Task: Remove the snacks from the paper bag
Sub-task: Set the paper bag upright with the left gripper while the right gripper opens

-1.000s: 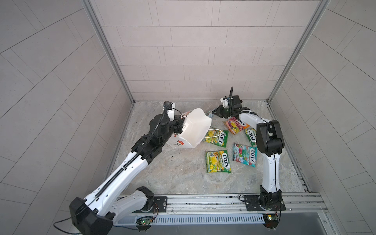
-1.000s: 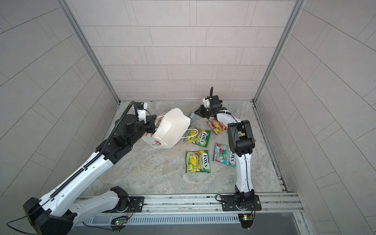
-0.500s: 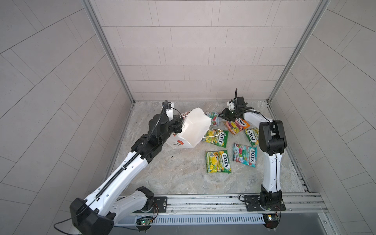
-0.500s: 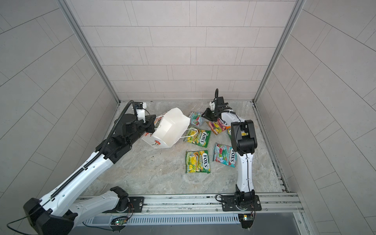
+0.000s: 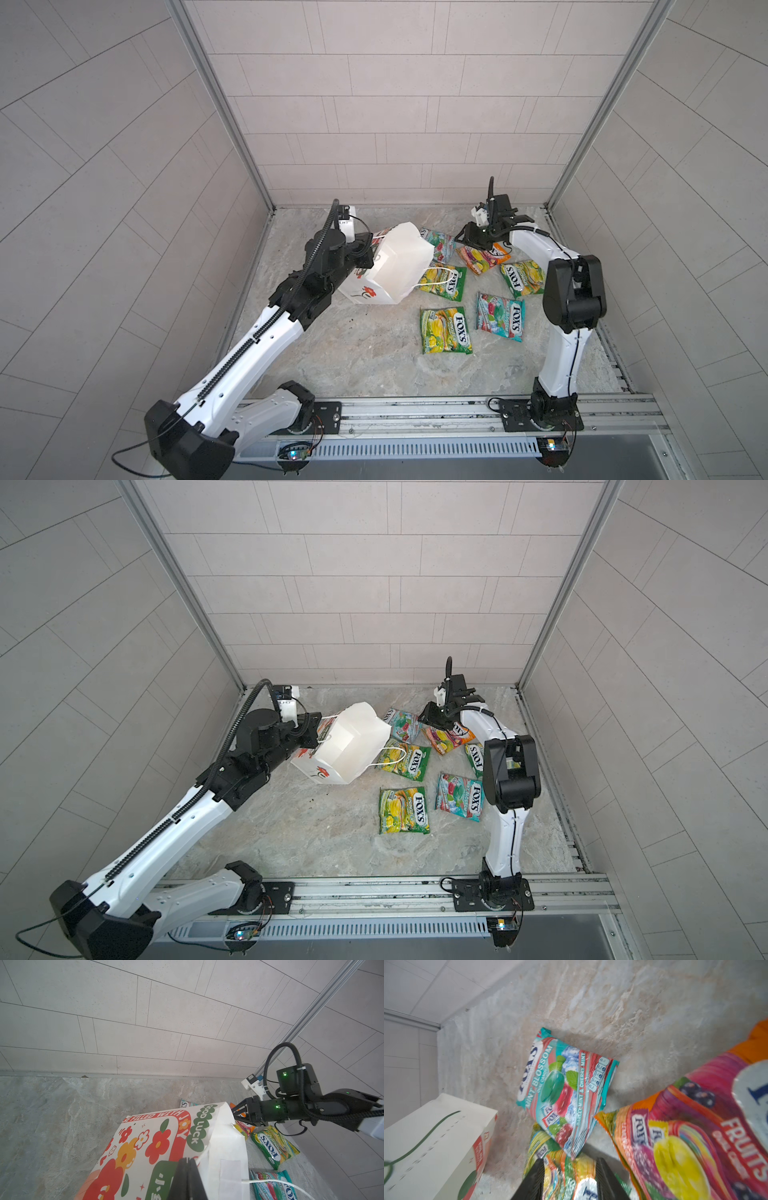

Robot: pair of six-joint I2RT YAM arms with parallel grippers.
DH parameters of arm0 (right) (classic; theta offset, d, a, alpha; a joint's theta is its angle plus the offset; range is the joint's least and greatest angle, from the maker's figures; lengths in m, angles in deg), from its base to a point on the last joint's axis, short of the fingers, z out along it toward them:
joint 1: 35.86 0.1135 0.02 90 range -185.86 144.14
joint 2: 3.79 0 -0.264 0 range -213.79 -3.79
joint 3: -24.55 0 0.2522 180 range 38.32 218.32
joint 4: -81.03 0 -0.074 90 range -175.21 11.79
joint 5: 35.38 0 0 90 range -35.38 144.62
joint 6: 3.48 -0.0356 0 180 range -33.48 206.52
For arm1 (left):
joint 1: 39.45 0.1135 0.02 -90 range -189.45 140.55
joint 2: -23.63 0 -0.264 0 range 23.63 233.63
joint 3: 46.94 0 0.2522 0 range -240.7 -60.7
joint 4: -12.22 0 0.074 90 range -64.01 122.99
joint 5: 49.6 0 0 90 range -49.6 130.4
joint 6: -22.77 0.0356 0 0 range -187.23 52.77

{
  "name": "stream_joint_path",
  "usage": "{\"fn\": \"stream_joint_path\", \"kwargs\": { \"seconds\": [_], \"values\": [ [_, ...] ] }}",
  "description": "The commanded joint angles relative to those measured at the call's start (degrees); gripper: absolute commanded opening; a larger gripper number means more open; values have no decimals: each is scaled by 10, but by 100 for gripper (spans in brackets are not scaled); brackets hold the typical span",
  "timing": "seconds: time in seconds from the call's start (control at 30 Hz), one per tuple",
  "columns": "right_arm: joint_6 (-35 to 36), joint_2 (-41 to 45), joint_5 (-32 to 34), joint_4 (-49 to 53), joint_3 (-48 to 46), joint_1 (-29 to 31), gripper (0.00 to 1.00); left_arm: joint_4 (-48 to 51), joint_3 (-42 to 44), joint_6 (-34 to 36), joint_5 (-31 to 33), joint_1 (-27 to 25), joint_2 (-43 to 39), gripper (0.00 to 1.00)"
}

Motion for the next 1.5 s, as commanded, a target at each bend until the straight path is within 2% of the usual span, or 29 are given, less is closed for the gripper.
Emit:
{"fn": "stream_joint_path", "kwargs": {
  "seconds": [0.0, 0.23, 0.53, 0.73, 1.07, 1.27, 1.47],
  "values": [
    [12, 75, 11, 16, -59, 1, 42, 14, -35, -32, -16, 2, 6, 0],
    [-3, 207, 58, 7, -201, 0, 42, 26, -72, -92, -62, -2, 19, 0],
    [-6, 285, 67, 13, -281, -2, 42, 21, -109, -186, -99, -11, 43, 0],
    [1, 305, 72, 22, -294, -6, 42, -19, -113, -264, -122, -13, 53, 0],
    [2, 308, 69, 25, -298, -9, 42, -51, -121, -324, -149, -15, 74, 0],
    [2, 302, 66, 25, -296, -9, 42, -66, -99, -323, -151, -5, 91, 0],
    [4, 297, 65, 27, -297, -10, 42, -103, -65, -325, -176, 27, 99, 0]
  ]
}}
